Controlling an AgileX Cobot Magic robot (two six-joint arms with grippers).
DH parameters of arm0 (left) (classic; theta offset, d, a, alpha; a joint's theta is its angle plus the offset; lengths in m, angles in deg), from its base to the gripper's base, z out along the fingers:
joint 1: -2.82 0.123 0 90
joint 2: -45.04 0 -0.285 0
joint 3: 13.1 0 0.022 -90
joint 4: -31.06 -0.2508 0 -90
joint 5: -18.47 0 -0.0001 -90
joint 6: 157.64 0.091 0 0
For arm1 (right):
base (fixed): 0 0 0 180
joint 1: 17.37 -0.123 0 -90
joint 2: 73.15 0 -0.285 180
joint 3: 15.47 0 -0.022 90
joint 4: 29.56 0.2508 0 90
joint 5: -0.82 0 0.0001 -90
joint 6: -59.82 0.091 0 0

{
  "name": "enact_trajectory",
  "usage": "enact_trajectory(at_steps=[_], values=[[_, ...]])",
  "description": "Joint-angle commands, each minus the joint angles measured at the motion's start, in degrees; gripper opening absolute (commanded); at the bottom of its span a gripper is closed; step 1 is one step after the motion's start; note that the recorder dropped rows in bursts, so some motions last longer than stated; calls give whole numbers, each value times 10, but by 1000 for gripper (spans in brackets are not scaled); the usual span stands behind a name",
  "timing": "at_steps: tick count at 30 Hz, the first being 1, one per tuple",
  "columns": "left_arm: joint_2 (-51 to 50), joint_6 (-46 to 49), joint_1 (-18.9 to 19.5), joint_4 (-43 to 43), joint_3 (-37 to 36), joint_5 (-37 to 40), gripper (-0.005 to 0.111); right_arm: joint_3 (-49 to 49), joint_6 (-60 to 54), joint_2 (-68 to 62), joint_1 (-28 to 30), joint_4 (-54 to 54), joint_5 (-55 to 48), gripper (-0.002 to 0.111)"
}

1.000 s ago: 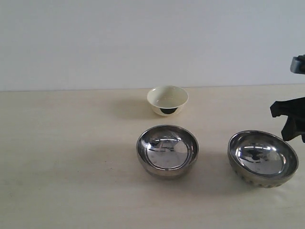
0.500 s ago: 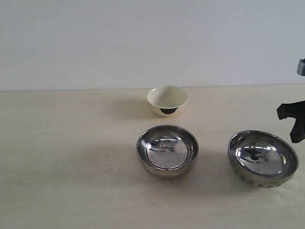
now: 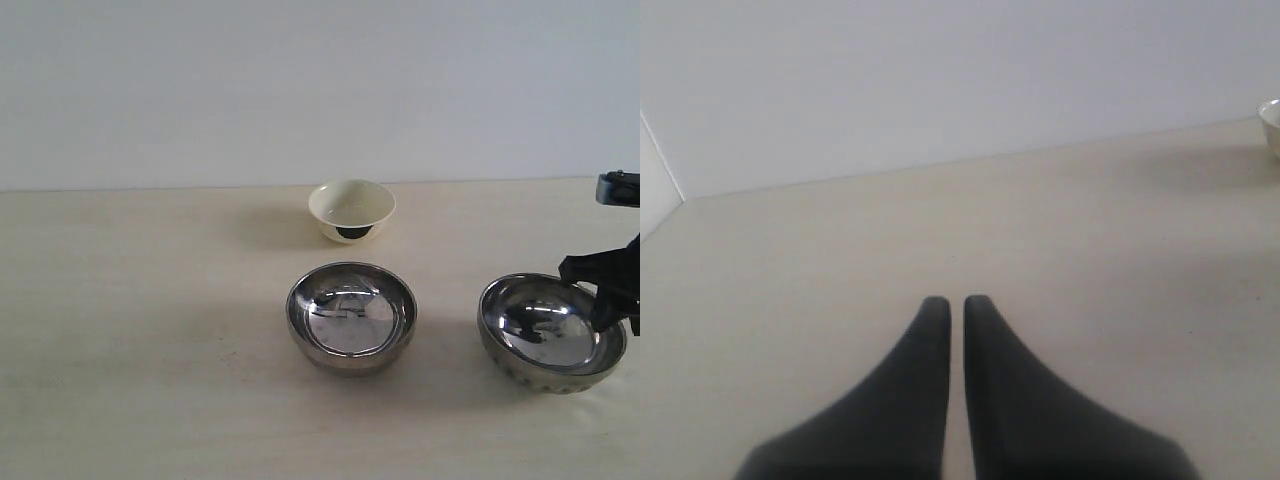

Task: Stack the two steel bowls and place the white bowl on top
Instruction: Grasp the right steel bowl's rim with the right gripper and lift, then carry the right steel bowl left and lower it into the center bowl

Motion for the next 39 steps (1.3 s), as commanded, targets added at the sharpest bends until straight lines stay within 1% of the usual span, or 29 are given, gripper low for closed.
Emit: enact_trajectory(at_steps=[1,7,8,9,12,13,22,34,39], values=[[2,-6,2,5,-2,-4,4,-1,-2,-19,4,-3,19,36],[2,-6,2,5,-2,-4,4,-1,-1,-41,4,-3,34,35],[2,-6,2,5,-2,-4,4,-1,-1,-42,4,-3,35,32],[2,-6,2,5,-2,-4,4,-1,-2,-43,4,-3,36,26],[2,-6,2,5,-2,-4,4,-1,-2,-43,4,-3,39,1],[2,-6,2,5,-2,-4,4,-1,-2,-43,4,-2,39,0],[2,-6,2,5,-2,-4,4,-5,-13,-30,4,36,46,0],[2,-6,2,5,-2,-4,4,-65,-17,12,4,39,-27,0],[2,-6,2,5,-2,-4,4,-88,-40,18,2,90,-56,0]])
